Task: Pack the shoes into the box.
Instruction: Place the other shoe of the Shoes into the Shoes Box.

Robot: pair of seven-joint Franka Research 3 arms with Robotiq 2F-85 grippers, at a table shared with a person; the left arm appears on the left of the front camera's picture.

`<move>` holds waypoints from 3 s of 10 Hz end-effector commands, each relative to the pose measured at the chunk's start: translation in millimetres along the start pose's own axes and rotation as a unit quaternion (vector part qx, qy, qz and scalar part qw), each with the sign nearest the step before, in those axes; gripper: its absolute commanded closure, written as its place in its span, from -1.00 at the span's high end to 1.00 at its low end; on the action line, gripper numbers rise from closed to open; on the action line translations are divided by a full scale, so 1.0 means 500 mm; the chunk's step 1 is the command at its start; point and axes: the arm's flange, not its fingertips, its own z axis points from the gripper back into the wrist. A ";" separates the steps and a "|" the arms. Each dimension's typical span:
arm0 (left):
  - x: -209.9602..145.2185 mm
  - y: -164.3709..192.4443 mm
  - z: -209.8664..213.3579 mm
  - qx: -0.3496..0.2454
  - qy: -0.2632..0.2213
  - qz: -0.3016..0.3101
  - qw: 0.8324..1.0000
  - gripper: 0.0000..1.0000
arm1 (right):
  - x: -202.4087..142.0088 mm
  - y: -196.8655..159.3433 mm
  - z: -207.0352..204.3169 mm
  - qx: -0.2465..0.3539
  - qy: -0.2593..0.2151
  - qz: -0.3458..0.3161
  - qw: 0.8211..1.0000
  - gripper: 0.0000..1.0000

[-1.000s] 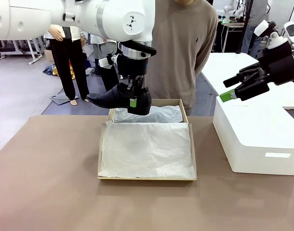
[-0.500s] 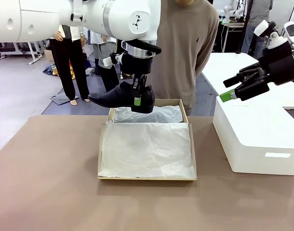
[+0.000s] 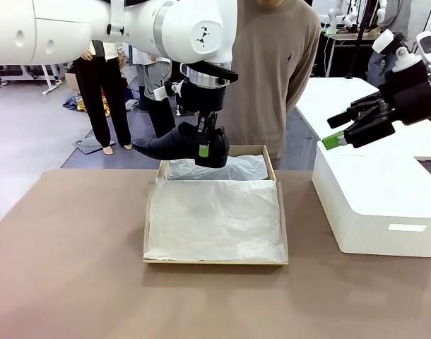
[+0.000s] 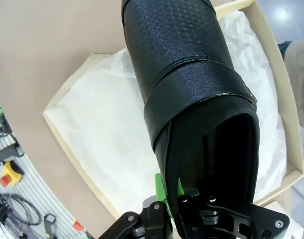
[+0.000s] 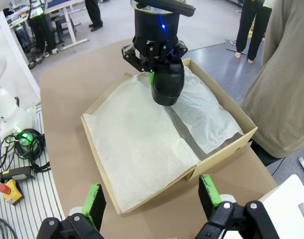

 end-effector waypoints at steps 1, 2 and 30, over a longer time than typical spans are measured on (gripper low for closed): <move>-0.029 -0.011 0.012 -0.005 -0.001 0.028 1.000 -1.00 | -0.001 -0.004 -0.009 0.004 -0.019 0.011 1.000 1.00; -0.044 -0.018 0.018 -0.012 -0.005 0.041 0.999 -1.00 | -0.001 -0.004 -0.009 0.004 -0.019 0.011 1.000 1.00; -0.193 -0.071 -0.080 0.013 0.007 0.120 0.993 -1.00 | -0.001 -0.004 -0.009 0.004 -0.019 0.011 1.000 1.00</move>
